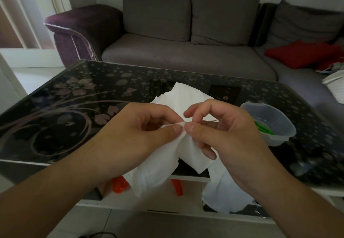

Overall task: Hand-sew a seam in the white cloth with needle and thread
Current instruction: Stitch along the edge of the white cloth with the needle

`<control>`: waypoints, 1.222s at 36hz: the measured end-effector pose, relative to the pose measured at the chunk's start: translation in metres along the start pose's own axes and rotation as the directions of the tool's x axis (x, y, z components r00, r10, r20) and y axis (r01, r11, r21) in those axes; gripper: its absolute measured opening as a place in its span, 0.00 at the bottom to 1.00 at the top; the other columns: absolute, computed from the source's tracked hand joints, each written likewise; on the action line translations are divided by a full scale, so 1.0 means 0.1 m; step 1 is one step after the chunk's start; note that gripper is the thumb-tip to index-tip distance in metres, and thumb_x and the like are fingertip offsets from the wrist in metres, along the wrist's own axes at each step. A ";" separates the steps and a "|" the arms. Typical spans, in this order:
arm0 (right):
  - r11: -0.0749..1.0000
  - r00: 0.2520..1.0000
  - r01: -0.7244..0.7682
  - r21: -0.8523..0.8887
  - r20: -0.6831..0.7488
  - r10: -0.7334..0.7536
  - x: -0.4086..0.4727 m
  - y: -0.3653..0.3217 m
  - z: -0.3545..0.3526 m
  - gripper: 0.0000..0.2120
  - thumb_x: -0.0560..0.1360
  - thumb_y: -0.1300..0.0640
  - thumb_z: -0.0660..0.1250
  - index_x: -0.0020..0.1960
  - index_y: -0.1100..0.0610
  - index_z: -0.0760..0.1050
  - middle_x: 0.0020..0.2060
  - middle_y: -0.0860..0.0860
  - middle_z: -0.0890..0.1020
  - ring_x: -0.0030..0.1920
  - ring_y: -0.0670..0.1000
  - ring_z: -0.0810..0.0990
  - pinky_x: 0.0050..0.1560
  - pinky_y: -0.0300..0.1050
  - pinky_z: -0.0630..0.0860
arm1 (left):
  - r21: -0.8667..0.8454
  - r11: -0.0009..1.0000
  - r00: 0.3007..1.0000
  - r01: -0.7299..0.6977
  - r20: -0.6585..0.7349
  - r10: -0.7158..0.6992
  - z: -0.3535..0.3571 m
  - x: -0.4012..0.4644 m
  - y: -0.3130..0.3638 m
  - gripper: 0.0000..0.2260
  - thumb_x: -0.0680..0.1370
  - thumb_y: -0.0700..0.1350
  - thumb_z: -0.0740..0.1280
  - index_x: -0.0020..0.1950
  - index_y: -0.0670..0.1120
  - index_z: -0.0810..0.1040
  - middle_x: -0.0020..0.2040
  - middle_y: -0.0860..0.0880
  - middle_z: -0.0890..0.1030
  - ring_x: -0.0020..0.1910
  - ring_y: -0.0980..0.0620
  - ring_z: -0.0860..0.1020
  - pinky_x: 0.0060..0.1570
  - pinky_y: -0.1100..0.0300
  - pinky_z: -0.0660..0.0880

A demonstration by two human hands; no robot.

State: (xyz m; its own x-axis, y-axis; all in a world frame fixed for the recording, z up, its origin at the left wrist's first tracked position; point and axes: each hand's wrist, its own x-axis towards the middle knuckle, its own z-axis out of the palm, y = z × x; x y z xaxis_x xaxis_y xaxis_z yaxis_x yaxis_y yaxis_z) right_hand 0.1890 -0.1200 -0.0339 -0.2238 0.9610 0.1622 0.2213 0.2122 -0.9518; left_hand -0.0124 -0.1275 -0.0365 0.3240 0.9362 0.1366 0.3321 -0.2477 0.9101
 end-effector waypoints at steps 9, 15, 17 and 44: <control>1.000 0.999 -0.011 0.012 0.038 0.011 0.01 -0.03 -0.01 0.04 0.77 0.67 0.70 0.43 0.65 0.77 0.44 0.50 0.86 0.32 0.58 0.82 0.32 0.49 0.81 | 0.020 1.000 1.000 -0.021 -0.021 0.021 0.01 -0.01 0.00 0.07 0.81 0.45 0.69 0.51 0.52 0.87 0.47 0.53 0.88 0.49 0.54 0.86 0.49 0.57 0.81; 0.999 0.998 0.013 0.048 0.063 -0.016 0.04 -0.01 -0.03 0.04 0.76 0.70 0.69 0.43 0.68 0.76 0.40 0.55 0.84 0.32 0.56 0.81 0.35 0.47 0.82 | 0.101 0.995 0.997 -0.025 -0.065 0.032 0.04 -0.01 -0.03 0.05 0.79 0.49 0.70 0.50 0.54 0.86 0.47 0.56 0.87 0.49 0.55 0.86 0.53 0.50 0.83; 0.999 0.998 0.013 0.045 0.054 -0.016 0.05 0.00 -0.04 0.04 0.76 0.70 0.69 0.43 0.68 0.76 0.39 0.55 0.83 0.32 0.55 0.81 0.36 0.46 0.82 | 0.133 0.991 0.997 -0.027 -0.070 0.037 0.05 0.00 -0.03 0.04 0.79 0.49 0.70 0.51 0.55 0.86 0.47 0.57 0.87 0.49 0.56 0.85 0.53 0.51 0.83; 0.999 0.999 -0.018 0.046 0.030 0.017 0.04 -0.02 -0.04 0.06 0.76 0.72 0.68 0.41 0.66 0.76 0.42 0.55 0.84 0.35 0.56 0.84 0.40 0.45 0.82 | 0.345 0.938 0.990 0.024 -0.136 0.024 0.08 0.02 -0.02 0.08 0.78 0.56 0.65 0.45 0.58 0.84 0.42 0.63 0.83 0.44 0.62 0.81 0.42 0.70 0.74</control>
State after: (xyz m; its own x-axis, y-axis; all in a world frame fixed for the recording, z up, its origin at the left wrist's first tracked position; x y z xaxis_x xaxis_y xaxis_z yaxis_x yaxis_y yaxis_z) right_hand 0.1912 -0.1163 -0.0302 -0.2488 0.9586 0.1382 0.1811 0.1862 -0.9657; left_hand -0.0053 -0.1270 -0.0408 0.2087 0.9551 0.2104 0.6253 -0.2957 0.7222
